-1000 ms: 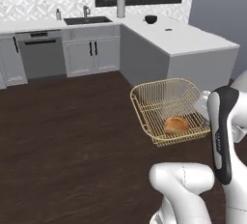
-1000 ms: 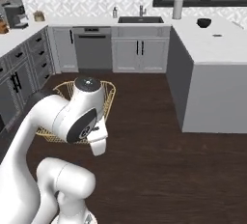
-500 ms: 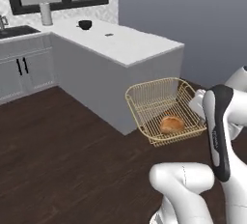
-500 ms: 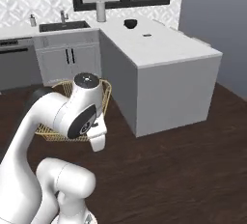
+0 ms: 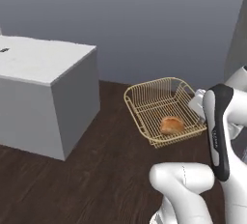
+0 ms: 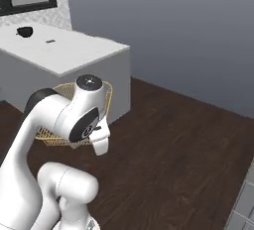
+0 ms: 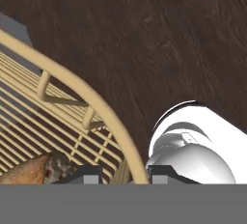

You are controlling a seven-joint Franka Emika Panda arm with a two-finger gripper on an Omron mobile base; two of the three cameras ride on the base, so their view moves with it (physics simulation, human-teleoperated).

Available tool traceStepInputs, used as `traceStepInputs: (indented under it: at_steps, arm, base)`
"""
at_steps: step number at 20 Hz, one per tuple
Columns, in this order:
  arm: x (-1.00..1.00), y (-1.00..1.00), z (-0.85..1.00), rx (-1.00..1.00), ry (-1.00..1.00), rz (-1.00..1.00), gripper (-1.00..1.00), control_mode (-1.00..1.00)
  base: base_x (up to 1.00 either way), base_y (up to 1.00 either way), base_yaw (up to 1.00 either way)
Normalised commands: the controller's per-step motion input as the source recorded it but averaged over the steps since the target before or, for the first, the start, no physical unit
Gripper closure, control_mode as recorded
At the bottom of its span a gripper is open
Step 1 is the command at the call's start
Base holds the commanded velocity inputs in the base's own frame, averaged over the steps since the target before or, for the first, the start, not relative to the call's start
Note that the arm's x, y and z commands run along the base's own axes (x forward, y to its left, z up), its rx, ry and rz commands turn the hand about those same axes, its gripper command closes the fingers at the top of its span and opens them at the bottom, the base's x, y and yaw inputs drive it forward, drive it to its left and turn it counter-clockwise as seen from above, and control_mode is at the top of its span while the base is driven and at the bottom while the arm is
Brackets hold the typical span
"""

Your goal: Open the cabinet, pick up the bread from the cabinet and place it in the basket. Then move the basket to the dining counter.

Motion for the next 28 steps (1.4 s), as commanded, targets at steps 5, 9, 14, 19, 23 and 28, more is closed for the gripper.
traceStepInputs:
  at_steps: [5,9,14,19,23,28]
  arm:
    - [0.00,0.00,0.00,0.00,0.00,0.00,1.00,1.00]
    - [0.00,0.00,0.00,0.00,0.00,0.00,1.00,1.00]
    - [0.00,0.00,0.00,0.00,0.00,0.00,1.00,1.00]
    - [0.00,0.00,0.00,0.00,0.00,0.00,1.00,1.00]
    - [0.00,0.00,0.00,0.00,0.00,0.00,1.00,1.00]
    - [0.00,0.00,0.00,0.00,0.00,0.00,1.00,1.00]
  base:
    - [0.00,0.75,-0.66]
    - [0.00,0.96,-0.56]
    - [0.00,1.00,-0.43]
    - [0.00,1.00,-0.23]
    - [0.00,1.00,-0.15]
    - [0.00,1.00,-0.08]
